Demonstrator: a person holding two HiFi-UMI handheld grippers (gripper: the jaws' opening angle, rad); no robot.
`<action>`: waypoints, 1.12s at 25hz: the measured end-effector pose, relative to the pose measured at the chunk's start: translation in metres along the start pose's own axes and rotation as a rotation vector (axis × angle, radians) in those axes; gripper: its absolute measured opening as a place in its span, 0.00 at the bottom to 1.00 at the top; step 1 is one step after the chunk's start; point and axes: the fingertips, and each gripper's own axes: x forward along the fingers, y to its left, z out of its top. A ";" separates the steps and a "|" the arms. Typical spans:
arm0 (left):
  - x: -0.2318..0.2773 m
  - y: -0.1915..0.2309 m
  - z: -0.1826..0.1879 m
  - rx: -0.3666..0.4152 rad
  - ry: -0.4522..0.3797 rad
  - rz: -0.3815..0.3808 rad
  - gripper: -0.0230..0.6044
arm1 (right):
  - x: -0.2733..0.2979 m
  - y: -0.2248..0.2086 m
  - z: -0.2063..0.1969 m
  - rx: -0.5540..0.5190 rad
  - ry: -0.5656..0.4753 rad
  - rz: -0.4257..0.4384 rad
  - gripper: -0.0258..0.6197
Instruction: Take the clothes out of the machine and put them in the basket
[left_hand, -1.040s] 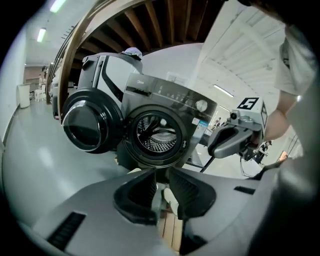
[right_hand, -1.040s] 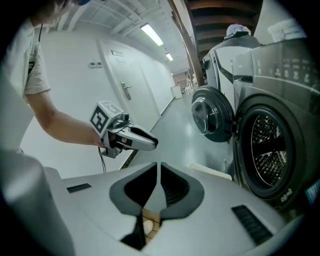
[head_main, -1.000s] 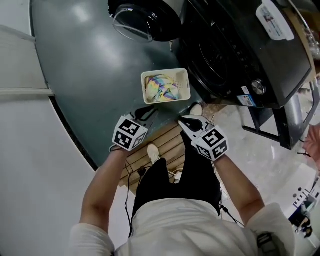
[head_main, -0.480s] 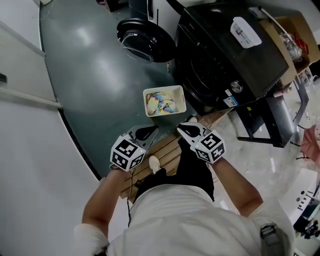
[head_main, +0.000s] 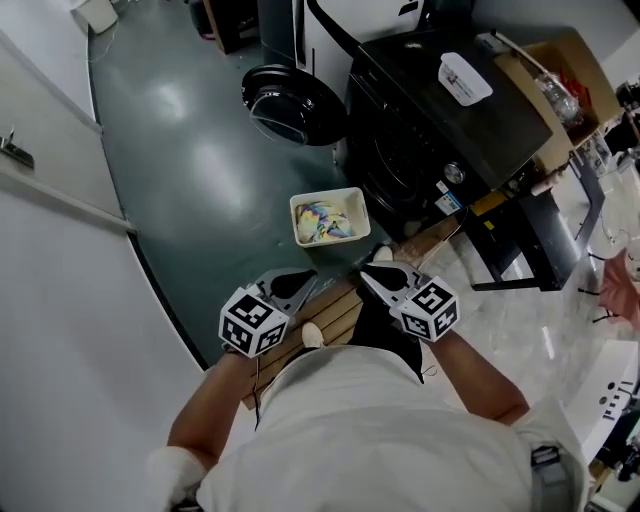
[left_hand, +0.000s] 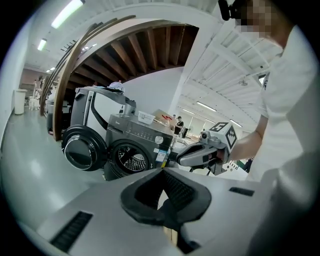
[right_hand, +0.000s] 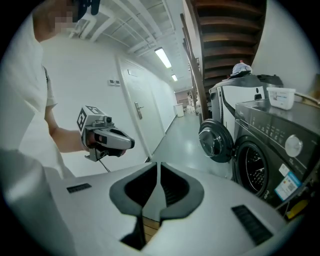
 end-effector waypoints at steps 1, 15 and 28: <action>-0.005 -0.005 -0.001 0.000 0.002 -0.001 0.03 | -0.006 0.006 0.001 0.000 -0.006 -0.005 0.08; -0.055 -0.033 -0.004 0.024 -0.024 0.032 0.03 | -0.036 0.058 0.013 -0.058 -0.055 -0.007 0.08; -0.067 -0.045 -0.015 0.016 -0.047 0.032 0.03 | -0.043 0.081 0.011 -0.114 -0.073 -0.013 0.08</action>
